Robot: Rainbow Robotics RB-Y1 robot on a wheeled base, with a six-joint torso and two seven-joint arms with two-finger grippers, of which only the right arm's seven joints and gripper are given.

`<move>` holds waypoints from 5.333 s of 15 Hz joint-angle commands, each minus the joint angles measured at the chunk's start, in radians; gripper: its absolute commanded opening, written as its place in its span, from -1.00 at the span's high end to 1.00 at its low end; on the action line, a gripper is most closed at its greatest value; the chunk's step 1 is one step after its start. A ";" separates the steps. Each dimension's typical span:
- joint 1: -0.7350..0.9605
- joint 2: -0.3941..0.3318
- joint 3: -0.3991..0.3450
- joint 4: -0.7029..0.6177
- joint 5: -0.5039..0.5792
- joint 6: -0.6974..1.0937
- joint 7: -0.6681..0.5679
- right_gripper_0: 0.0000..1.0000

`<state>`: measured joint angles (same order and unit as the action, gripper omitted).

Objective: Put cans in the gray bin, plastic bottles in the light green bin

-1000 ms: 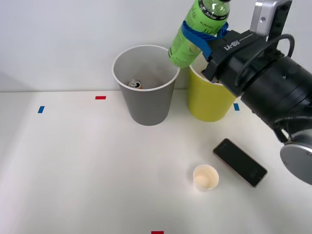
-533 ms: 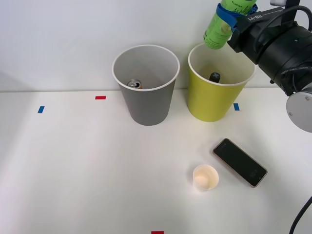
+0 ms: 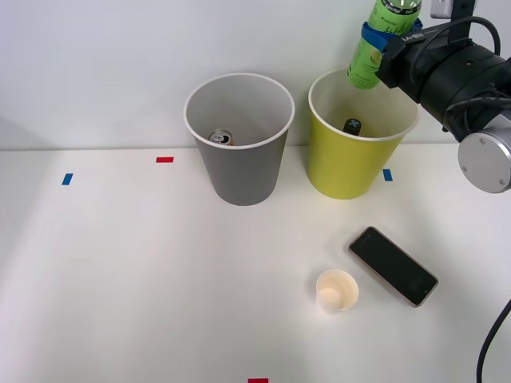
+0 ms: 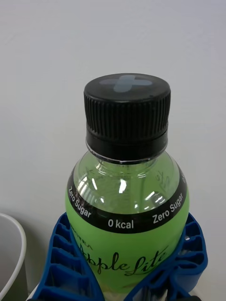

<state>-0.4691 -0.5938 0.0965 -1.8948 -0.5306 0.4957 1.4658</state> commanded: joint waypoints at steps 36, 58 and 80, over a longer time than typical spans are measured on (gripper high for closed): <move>1.336 0.186 0.180 -0.435 0.146 -0.783 0.134 -1.00; 1.492 0.247 0.243 -0.070 0.422 -1.171 0.255 -1.00; 1.577 0.183 0.296 -0.049 0.439 -1.206 0.269 -1.00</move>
<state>1.1075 -0.4111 0.3927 -1.9436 -0.0921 -0.7105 1.7348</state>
